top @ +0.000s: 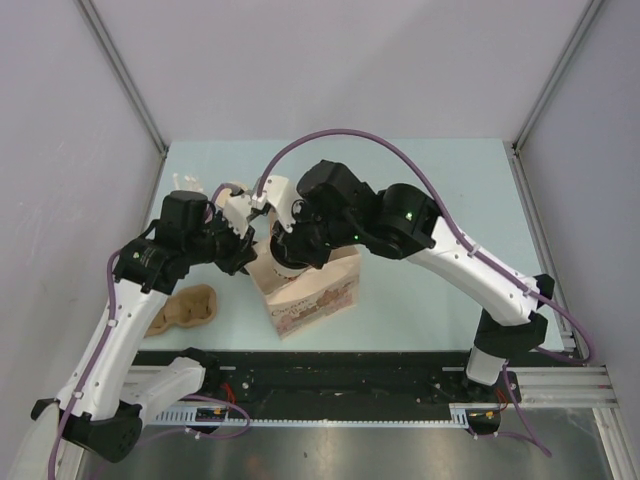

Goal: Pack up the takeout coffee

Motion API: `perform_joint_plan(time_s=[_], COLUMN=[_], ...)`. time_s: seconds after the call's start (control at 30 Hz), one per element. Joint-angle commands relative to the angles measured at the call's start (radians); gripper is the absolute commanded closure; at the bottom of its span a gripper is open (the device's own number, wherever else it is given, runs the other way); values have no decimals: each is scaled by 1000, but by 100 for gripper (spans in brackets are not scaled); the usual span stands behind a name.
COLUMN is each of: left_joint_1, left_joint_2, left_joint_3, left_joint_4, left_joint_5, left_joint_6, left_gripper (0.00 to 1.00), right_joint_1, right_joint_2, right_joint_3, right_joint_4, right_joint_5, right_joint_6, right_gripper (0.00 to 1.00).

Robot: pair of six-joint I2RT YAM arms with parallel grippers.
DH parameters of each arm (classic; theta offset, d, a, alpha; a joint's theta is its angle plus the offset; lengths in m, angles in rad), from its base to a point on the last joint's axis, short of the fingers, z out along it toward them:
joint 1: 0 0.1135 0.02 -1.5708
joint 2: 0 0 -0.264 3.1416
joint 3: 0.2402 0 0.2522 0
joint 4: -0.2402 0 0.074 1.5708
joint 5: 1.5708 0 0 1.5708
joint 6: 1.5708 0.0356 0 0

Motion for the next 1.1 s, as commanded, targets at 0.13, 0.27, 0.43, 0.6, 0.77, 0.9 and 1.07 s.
perform_joint_plan(time_s=[0.13,0.27,0.43,0.6,0.77,0.9,1.07], left_joint_1=[7,7,7,7,7,7,7], left_joint_2=[16,22,31,23,20,16,8], left_joint_3=[13,24,25,45,59,59,67], left_joint_4=[14,18,18,20,21,26,32], left_joint_5=[81,123,149,146,163,105,84], left_joint_6=[9,19,35,55,62,45,20], left_gripper=[100,100,100,100,100,99,96], right_joint_1=[-14,-39,-60,-63,-44,-37,-67], right_joint_2=[33,84,98,101,132,90,-14], right_joint_3=[-19,-34,-102,-142,-165,-233,-437], right_joint_4=[58,33,45,59,45,84,228], right_joint_5=[-195,-229,-265,-262,-241,-252,-299], right_joint_6=[-137,-189,-224,-266,-323,-315,-200], right_gripper=[100,100,100,100,100,100,100])
